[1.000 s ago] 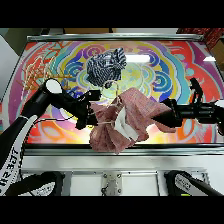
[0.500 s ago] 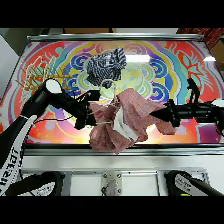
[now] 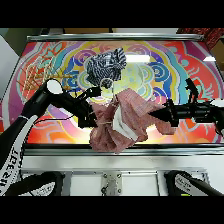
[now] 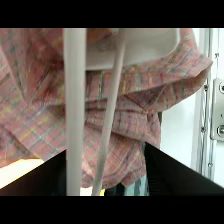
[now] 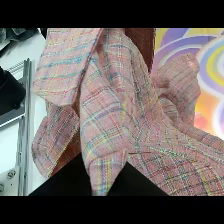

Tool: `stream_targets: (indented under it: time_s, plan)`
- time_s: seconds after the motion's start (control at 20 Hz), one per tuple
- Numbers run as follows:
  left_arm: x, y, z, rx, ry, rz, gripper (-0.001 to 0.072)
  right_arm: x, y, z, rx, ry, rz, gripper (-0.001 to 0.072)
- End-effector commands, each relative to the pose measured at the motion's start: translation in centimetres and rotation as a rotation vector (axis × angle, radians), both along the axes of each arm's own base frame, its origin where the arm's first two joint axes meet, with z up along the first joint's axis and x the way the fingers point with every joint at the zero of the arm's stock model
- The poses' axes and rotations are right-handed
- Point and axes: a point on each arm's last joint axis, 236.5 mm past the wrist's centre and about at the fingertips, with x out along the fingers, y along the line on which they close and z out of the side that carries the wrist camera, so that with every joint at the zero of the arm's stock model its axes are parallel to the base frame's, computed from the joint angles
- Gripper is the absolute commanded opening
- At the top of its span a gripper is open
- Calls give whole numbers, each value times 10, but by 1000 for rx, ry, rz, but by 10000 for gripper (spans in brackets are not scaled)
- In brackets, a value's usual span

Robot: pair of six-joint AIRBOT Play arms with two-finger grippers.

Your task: Fold the clothes and pants, and hang the long-sleeved shirts on hangers.

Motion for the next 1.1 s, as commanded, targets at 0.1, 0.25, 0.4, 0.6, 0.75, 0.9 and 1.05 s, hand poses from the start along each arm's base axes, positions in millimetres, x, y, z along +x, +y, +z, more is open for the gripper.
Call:
stream_targets:
  time_s: [0.1, 0.25, 0.4, 0.6, 0.75, 0.9, 1.05]
  plan:
    - [10, 18, -8, 89, 62, 150, 416, -1, 0, 1, 1, -13, 6, 11]
    - [24, 31, -4, 85, 55, 248, 416, -1, 0, 1, 1, -12, 6, 11]
    - [39, 46, 8, 72, 24, 340, 416, -1, 0, 1, 1, -13, 5, 11]
    - [49, 61, 22, 62, -3, 443, 415, 4, 1, 11, 37, -30, -11, 10]
    - [82, 100, 64, -4, -29, 830, 414, 23, 1, 56, 85, -151, -110, 11]
    - [75, 110, 80, -57, 2, 1016, 367, 32, -3, 77, 48, -209, -198, 11]
    - [57, 91, 73, -121, 47, 1110, 529, 27, -1, 90, 36, -245, -215, 11]
